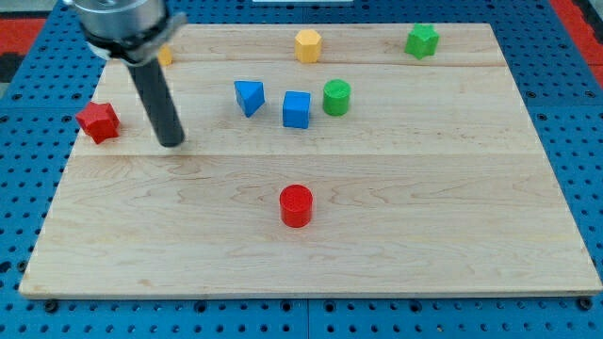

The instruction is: Move the red circle bottom right to the green circle

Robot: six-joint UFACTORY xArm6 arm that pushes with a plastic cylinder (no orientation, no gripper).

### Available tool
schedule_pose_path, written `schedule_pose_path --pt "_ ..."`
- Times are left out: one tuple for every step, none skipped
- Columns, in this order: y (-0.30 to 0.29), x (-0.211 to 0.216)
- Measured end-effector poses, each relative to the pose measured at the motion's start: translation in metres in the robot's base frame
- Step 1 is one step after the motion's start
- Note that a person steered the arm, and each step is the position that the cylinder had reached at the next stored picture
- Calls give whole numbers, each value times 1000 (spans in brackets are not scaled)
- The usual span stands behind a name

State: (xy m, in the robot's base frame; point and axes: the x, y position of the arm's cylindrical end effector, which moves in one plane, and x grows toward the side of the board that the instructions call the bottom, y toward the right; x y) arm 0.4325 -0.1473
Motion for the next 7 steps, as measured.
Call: schedule_pose_path --pt "14 3" --pt "15 3" --pt "6 5" --pt "-10 53" --pt "74 92" --pt "157 100" --pt "192 88"
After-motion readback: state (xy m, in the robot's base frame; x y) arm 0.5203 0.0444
